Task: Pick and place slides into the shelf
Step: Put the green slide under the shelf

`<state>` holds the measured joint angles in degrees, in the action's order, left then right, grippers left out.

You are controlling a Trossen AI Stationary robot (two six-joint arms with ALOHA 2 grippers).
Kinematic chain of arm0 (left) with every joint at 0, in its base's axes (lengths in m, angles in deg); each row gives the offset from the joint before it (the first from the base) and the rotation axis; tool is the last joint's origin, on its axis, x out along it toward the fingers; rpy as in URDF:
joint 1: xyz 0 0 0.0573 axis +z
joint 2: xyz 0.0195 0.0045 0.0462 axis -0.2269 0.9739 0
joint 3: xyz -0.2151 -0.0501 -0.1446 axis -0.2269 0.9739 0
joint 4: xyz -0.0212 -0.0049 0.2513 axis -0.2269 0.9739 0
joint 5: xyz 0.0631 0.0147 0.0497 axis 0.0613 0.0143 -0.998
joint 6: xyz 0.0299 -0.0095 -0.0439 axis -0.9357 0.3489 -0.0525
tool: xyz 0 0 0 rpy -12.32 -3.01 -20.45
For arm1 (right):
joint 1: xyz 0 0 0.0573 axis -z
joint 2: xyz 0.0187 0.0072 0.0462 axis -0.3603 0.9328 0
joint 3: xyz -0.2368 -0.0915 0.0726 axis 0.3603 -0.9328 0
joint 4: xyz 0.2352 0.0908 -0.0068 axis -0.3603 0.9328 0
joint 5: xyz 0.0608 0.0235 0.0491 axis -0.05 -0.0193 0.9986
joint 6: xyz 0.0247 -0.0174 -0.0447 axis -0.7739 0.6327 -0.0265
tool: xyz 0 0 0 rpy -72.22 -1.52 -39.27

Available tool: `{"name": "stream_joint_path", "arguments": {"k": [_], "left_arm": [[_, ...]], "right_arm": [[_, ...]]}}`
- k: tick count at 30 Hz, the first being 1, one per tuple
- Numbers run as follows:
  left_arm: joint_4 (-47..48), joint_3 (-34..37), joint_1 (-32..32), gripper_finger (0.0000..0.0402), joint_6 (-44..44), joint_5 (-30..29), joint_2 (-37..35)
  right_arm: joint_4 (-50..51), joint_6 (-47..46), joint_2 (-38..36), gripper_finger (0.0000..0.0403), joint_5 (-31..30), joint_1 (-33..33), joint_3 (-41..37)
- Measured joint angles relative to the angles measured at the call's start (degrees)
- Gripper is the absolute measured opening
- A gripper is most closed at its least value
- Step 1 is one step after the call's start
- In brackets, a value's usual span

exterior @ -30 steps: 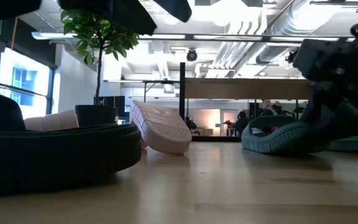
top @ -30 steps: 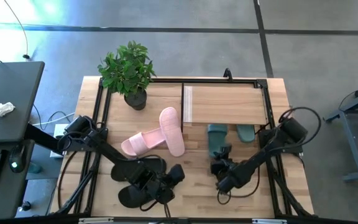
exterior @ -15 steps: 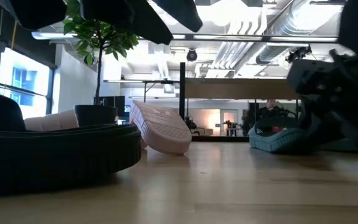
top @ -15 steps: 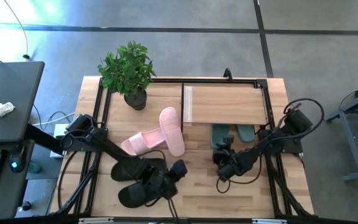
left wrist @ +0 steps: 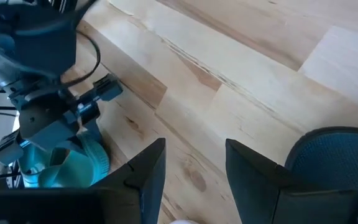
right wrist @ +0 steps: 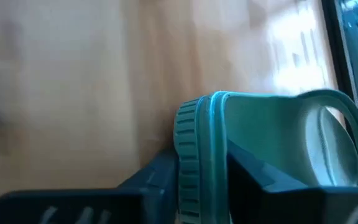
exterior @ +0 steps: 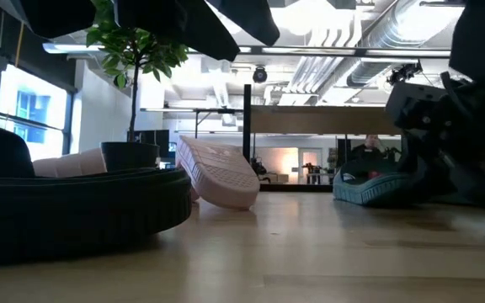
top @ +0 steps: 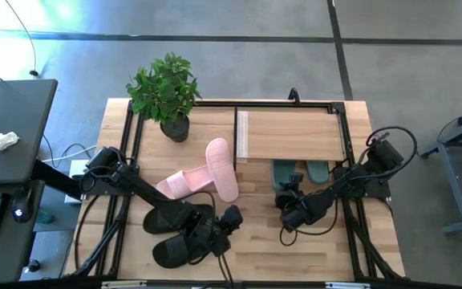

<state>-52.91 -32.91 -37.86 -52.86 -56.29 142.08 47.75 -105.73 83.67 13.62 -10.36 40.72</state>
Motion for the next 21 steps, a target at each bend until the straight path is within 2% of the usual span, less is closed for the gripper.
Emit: {"name": "stream_joint_path", "arguments": {"k": [11,21], "left_arm": [[-0.2,0.0,0.0,0.0150,0.0,0.2,0.0],[-0.7,0.0,0.0,0.0150,0.0,0.3,0.0]], "right_arm": [[0.8,-12.6,0.0,0.0173,1.0,-1.5,0.0],[1.2,-17.4,0.0,0.0218,-1.2,-5.3,0.1]]}}
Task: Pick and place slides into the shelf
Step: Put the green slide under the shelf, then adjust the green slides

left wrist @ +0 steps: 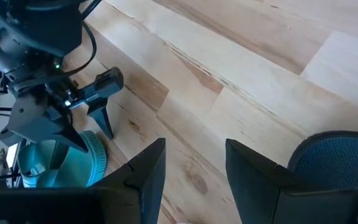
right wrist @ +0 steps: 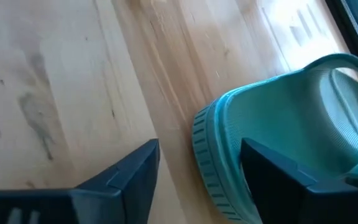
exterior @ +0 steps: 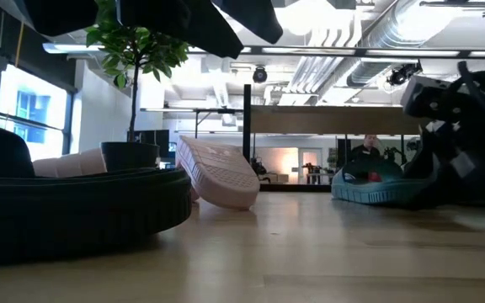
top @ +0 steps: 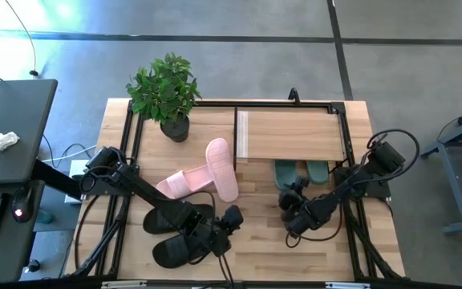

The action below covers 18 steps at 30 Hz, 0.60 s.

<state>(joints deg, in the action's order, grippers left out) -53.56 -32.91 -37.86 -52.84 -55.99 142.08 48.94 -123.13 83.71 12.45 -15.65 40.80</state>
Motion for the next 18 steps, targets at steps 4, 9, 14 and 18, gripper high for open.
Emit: {"name": "stream_joint_path", "arguments": {"k": [4,9,14,18], "left_arm": [[0.0,0.0,0.0,0.0150,0.0,0.0,0.0],[-0.1,0.0,0.0,0.0150,0.0,0.0,0.0],[-0.1,0.0,0.0,0.0150,0.0,0.0,0.0],[0.3,0.0,0.0,0.0150,0.0,0.0,0.0]], "right_arm": [[2.4,-1.4,0.0,0.0224,-1.7,-0.9,2.2],[11.5,-5.4,0.0,0.0225,-3.8,-1.8,7.1],[22.4,-12.6,0.0,0.0222,-3.7,-2.7,13.7],[27.7,-13.1,0.0,0.0190,0.2,-4.2,20.2]]}}
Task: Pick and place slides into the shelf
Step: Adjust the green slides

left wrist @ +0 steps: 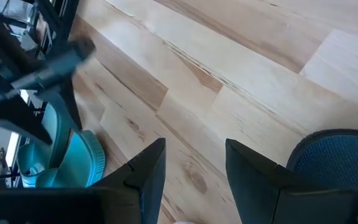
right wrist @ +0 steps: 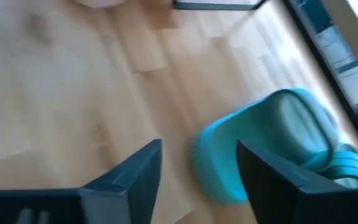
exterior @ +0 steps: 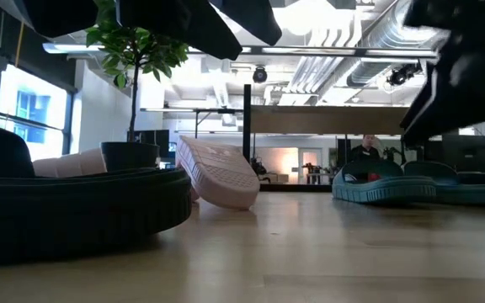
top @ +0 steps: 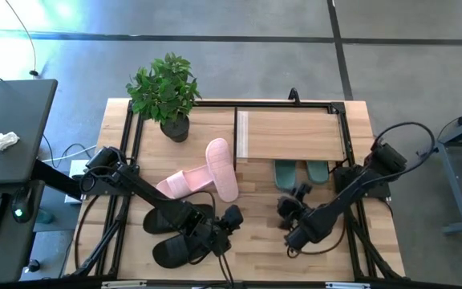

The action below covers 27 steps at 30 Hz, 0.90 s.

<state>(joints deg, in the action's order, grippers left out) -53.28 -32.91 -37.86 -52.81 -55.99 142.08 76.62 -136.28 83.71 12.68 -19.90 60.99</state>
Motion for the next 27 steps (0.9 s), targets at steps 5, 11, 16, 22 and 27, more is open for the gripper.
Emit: {"name": "stream_joint_path", "arguments": {"k": [5,11,16,22,27], "left_arm": [[0.3,0.0,0.0,0.0150,0.0,0.0,0.0],[0.3,0.0,0.0,0.0150,0.0,0.6,0.0],[0.3,0.0,0.0,0.0150,0.0,1.1,0.0],[0.0,0.0,0.0,0.0150,0.0,1.1,0.0],[-0.1,0.0,0.0,0.0150,0.0,1.1,0.0]], "right_arm": [[4.5,-0.2,-0.2,0.0099,8.1,-2.8,6.0],[-0.3,-7.3,-6.2,0.0009,16.5,-6.8,1.3],[-15.3,-9.0,-13.4,0.0003,17.6,-9.9,-7.8],[-28.3,-11.3,-15.1,0.0001,18.2,-5.7,-18.5],[-36.3,-2.5,-13.2,0.0000,16.5,1.7,-21.7]]}}
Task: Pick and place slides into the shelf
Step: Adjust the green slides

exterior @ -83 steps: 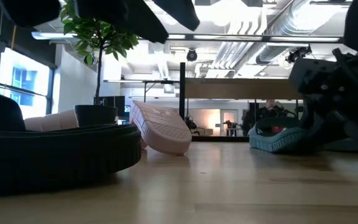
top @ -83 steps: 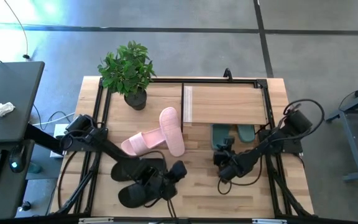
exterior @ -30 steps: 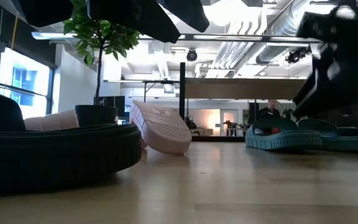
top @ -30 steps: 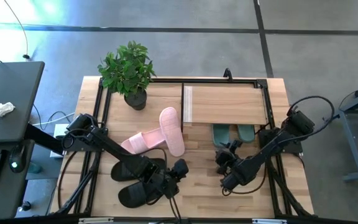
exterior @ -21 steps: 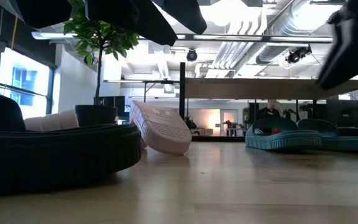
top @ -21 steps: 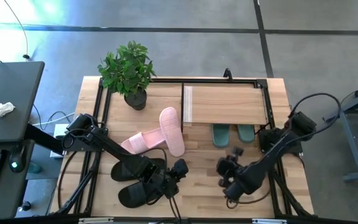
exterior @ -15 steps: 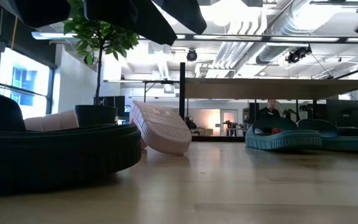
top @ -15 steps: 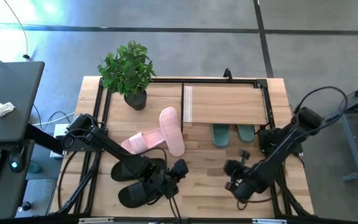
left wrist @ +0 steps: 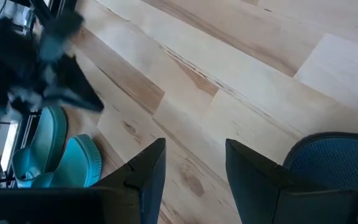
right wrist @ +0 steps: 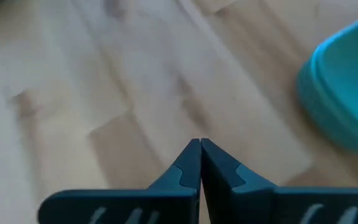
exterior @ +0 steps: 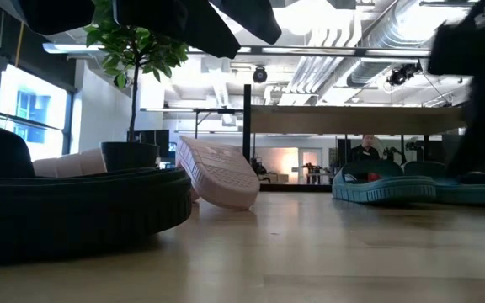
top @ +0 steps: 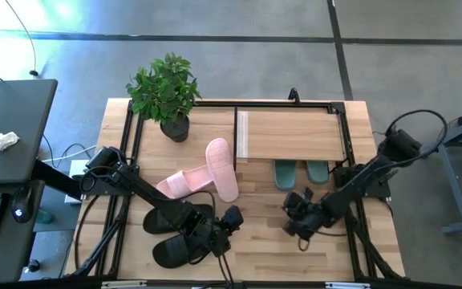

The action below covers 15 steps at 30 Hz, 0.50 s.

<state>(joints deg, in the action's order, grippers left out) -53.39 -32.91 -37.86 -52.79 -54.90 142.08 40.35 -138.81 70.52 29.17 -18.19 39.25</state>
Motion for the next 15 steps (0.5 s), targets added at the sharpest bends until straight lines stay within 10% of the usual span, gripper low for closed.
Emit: {"name": "stream_joint_path", "arguments": {"k": [15], "left_arm": [[-0.1,0.0,0.0,0.0150,0.0,0.0,0.0]], "right_arm": [[-0.1,6.9,1.3,0.0000,1.8,13.9,-2.1]]}}
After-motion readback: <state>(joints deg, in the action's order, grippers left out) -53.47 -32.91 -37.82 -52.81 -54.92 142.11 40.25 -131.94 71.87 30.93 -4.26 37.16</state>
